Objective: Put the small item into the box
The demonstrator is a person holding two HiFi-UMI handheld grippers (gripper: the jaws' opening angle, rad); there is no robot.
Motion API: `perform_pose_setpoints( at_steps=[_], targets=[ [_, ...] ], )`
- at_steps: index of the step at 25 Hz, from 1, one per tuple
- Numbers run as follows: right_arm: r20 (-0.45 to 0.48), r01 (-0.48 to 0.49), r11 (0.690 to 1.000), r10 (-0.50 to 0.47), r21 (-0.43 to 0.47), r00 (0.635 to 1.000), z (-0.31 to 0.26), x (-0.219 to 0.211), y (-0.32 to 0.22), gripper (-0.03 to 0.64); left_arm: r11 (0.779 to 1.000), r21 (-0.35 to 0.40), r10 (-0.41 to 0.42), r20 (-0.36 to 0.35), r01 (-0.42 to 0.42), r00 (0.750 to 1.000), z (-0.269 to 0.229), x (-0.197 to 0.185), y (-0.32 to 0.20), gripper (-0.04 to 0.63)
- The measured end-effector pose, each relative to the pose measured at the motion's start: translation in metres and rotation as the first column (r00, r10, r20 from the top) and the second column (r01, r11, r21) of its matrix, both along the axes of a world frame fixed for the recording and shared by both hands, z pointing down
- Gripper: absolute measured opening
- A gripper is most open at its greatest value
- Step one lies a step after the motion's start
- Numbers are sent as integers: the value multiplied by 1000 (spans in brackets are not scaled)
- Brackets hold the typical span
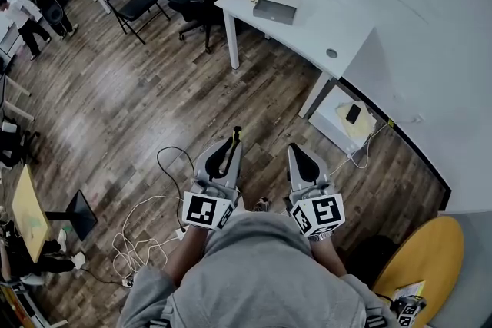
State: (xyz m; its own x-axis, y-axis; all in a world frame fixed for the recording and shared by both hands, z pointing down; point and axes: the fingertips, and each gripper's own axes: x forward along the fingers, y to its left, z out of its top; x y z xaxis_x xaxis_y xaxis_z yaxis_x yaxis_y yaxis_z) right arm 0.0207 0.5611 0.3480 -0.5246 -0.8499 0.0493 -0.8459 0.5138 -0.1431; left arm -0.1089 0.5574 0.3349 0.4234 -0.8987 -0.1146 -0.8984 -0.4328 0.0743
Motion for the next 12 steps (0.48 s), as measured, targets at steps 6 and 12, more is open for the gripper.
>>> perform_pose_setpoints(
  at_steps=[6,12],
  targets=[
    [-2,9,1000,-9,-17,1000,8,-4,-10,15,1000,-10,-4,-2,4,1000,4,-2,-8,48],
    [-48,-6,1000,5,-26,999,13,-6,-26,15,1000,-22,-12,-25,11,1000,7,-11,-33,48]
  ],
)
